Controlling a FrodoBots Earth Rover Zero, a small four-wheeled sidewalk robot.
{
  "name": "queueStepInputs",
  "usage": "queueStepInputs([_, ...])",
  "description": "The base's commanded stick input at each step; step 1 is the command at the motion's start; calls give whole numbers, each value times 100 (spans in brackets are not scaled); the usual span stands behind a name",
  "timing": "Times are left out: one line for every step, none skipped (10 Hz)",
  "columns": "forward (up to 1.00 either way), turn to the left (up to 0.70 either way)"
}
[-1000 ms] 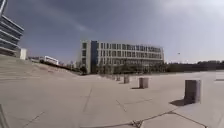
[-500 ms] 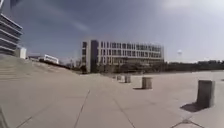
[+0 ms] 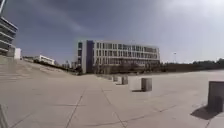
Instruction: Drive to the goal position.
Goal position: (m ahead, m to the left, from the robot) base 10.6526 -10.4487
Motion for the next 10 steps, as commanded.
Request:
queueStepInputs([70, -30])
queueStepInputs([70, -30])
queueStepInputs([70, -30])
queueStepInputs([70, -30])
queueStepInputs([70, -30])
queueStepInputs([70, -30])
queueStepInputs([70, -30])
queueStepInputs([70, -30])
queueStepInputs([70, -30])
queueStepInputs([70, -30])
